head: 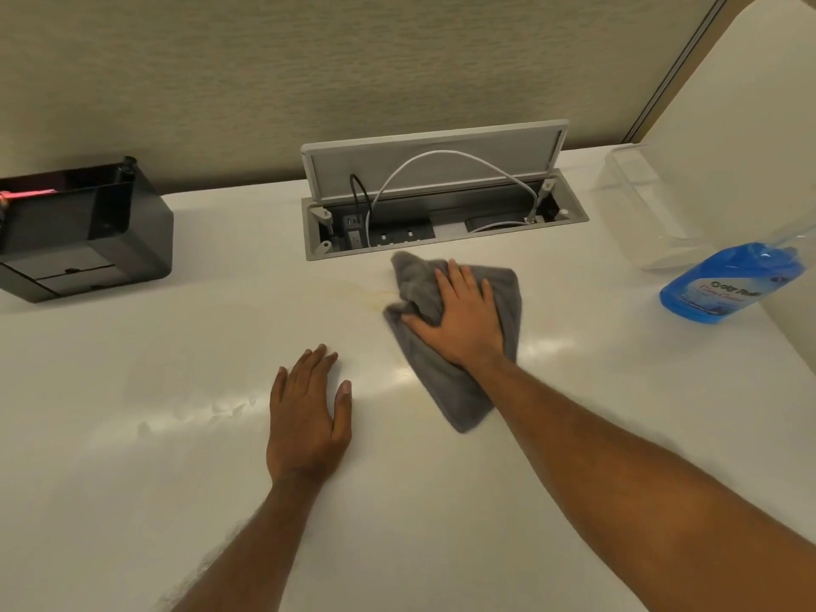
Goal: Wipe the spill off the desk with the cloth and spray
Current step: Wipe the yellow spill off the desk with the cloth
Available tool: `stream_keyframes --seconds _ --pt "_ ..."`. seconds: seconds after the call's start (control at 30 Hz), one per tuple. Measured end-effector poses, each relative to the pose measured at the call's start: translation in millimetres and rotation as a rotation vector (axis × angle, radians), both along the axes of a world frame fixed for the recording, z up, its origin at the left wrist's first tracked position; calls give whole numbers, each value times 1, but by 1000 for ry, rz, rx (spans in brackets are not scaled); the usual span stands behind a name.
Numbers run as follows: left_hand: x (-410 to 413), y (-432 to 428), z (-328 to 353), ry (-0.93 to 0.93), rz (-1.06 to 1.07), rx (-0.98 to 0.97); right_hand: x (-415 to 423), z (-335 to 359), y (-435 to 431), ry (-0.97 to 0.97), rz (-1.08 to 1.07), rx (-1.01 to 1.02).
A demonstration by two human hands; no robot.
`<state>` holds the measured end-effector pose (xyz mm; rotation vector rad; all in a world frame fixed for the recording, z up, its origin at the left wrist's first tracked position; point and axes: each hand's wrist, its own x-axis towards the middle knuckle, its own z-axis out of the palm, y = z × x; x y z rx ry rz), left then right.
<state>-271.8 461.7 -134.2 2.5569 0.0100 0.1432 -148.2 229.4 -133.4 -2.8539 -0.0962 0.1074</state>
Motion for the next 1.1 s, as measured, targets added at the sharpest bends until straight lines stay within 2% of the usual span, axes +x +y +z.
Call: stream_keyframes --seconds 0.1,0.2,0.3,0.37,0.43,0.53,0.63,0.7,0.93,1.1 --pt "-1 -2 -1 -20 37 -53 24 -1 53 14 70 6" --pt "-1 1 -2 -57 55 -103 15 0 99 -6 251 46" --pt "-1 4 -1 -134 42 -126 -23 -1 99 -13 461 93" --pt "-3 4 0 -152 53 -103 -59 -2 77 -44 497 179" --pt "-6 3 -1 -133 79 -105 -91 -2 45 -125 372 248" --pt "-5 3 -2 -111 98 -106 -111 -3 -1 -187 -14 72" --pt "-5 4 -3 -86 89 -106 -90 -3 -17 -23 -364 -88" --pt "-4 4 -3 -67 97 -126 -63 -2 -16 49 -418 -95" --pt "-3 1 -2 -76 91 -111 14 8 31 87 -264 -128" --pt "-2 2 -6 -132 79 -84 9 5 107 26 104 -56"
